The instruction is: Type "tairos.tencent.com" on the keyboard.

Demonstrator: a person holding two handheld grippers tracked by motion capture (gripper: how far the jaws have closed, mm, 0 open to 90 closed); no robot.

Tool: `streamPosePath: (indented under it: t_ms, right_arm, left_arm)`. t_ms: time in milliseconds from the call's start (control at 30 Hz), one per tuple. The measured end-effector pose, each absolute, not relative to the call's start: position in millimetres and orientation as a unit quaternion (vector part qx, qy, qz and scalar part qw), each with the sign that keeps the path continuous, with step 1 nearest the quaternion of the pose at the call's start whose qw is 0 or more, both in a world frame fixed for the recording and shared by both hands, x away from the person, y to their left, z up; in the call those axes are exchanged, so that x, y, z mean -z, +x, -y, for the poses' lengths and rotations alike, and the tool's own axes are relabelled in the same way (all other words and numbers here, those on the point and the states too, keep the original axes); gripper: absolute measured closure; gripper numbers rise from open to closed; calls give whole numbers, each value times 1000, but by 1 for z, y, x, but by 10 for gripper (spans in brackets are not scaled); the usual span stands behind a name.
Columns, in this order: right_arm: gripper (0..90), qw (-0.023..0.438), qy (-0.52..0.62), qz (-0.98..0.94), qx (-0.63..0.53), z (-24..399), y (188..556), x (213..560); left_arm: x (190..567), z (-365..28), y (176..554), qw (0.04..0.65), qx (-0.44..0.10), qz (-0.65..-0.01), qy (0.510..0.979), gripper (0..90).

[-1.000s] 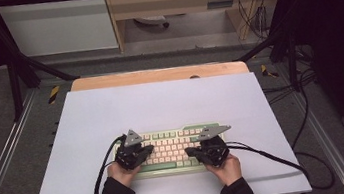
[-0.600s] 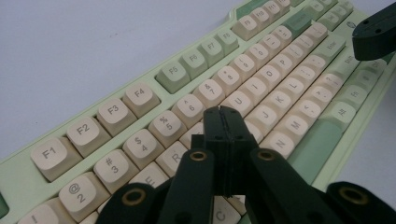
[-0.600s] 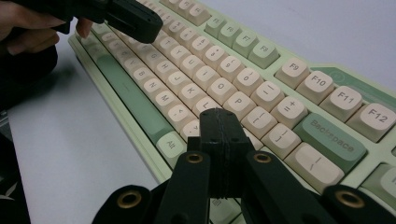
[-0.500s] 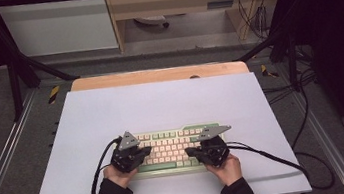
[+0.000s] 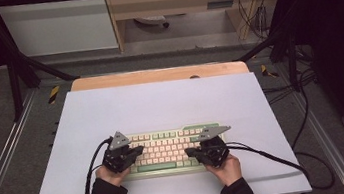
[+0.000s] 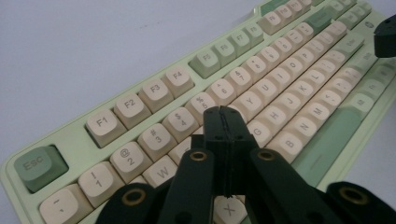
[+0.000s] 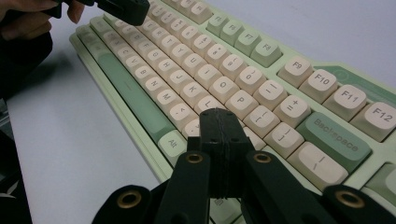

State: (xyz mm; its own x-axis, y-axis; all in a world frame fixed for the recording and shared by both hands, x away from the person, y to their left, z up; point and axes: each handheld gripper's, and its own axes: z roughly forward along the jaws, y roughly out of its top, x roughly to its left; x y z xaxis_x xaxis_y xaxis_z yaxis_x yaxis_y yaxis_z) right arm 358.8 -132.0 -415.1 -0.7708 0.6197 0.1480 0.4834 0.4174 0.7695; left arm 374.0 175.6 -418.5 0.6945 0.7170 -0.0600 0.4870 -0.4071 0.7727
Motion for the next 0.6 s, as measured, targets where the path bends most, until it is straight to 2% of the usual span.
streamPosePath:
  t_ms: [600]
  right_arm:
    - [900, 79, 329, -839, -427, 132, 359, 415]
  left_arm:
    - [427, -181, 381, 394, -144, -379, 825, 900]
